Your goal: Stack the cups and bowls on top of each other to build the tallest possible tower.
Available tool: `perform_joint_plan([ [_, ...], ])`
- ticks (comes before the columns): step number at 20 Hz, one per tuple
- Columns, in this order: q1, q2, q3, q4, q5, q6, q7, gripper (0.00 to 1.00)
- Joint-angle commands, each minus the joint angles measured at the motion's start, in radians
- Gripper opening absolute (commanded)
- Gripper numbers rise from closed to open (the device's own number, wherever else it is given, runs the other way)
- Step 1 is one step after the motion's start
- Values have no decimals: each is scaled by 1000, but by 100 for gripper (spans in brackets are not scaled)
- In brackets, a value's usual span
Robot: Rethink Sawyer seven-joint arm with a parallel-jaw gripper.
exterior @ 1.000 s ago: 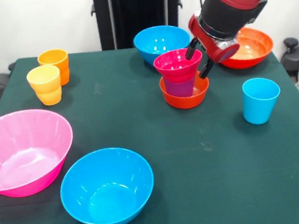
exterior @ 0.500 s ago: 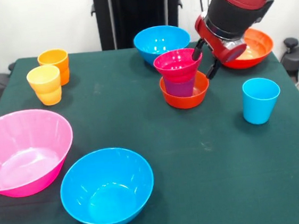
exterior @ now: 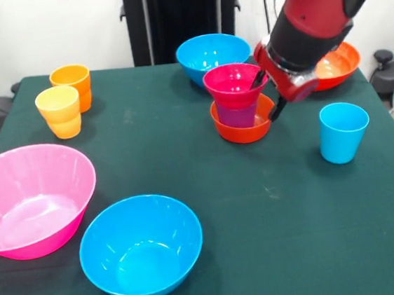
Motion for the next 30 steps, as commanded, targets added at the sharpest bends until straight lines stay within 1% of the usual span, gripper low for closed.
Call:
perform_joint_plan([
  [1, 6, 140, 105, -41, 6, -127, 116, 100],
  [6, 15, 150, 102, -32, 16, -149, 120, 100],
  [12, 23, 133, 92, -24, 17, -112, 118, 100],
  [14, 31, 105, 78, -7, 10, -71, 112, 100],
  [19, 42, 1, 54, 73, -6, 25, 73, 100],
  [24, 39, -106, 39, 196, -38, 73, 3, 100],
  [28, 39, -161, 15, 260, -71, 94, -29, 100],
  [30, 39, -182, 4, 280, -84, 90, -37, 100],
])
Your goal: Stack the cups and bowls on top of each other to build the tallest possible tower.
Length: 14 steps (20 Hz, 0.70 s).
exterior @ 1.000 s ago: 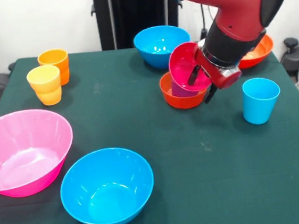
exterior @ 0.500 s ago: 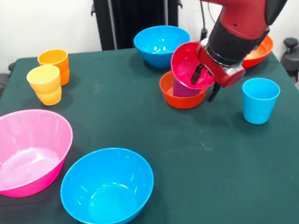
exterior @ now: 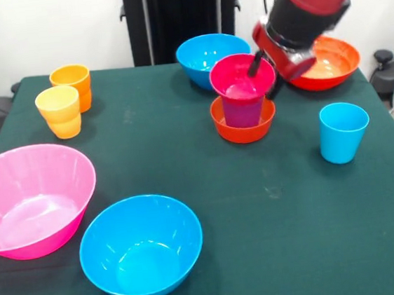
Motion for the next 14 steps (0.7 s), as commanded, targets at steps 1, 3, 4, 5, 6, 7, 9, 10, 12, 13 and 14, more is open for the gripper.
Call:
perform_joint_plan([
  [1, 3, -99, 27, 168, -90, 89, -43, 100],
  [3, -2, -116, 26, 179, -102, 87, -54, 100],
  [4, -4, -120, 27, 181, -107, 87, -54, 100],
  [5, -6, -123, 28, 182, -111, 87, -55, 100],
  [6, -6, -124, 26, 179, -117, 92, -52, 100],
  [7, -5, -132, 21, 178, -123, 103, -52, 100],
  [9, -6, -154, 18, 175, -132, 124, -59, 100],
  [10, -7, -167, 18, 170, -135, 126, -63, 100],
  [12, -41, -220, 77, 181, -115, 74, -120, 100],
  [13, -70, -248, 129, 189, -94, 28, -165, 100],
  [14, -99, -277, 182, 196, -72, -18, -210, 100],
])
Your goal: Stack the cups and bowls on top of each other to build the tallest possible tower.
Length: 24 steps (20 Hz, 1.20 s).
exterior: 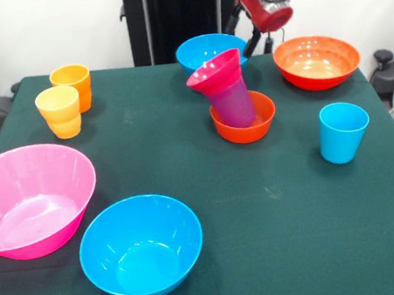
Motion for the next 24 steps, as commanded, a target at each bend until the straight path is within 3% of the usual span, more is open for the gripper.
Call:
perform_joint_plan([
  [1, -118, -136, 270, 84, 27, -70, -254, 100],
  [4, -183, -161, 400, 102, 59, -138, -314, 100],
  [6, -243, -131, 507, 125, 76, -247, -333, 100],
  [9, -304, -23, 617, 115, 40, -447, -271, 100],
  [12, -303, 26, 632, 84, -16, -519, -179, 100],
  [18, -300, 4, 631, 99, -59, -527, -122, 100],
  [24, -269, -31, 612, 101, -39, -475, -80, 100],
])
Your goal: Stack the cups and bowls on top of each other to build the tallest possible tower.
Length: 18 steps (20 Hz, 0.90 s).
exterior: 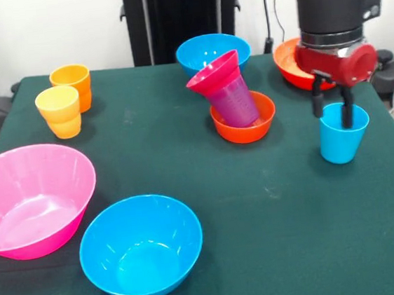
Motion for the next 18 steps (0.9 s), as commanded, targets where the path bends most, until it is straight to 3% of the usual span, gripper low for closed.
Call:
perform_joint_plan([
  [1, 38, 18, 100, 31, -68, 82, -65, 100],
  [14, 47, 57, 79, 12, -71, 61, -60, 100],
  [18, 71, 44, 14, -10, -80, 134, -55, 100],
])
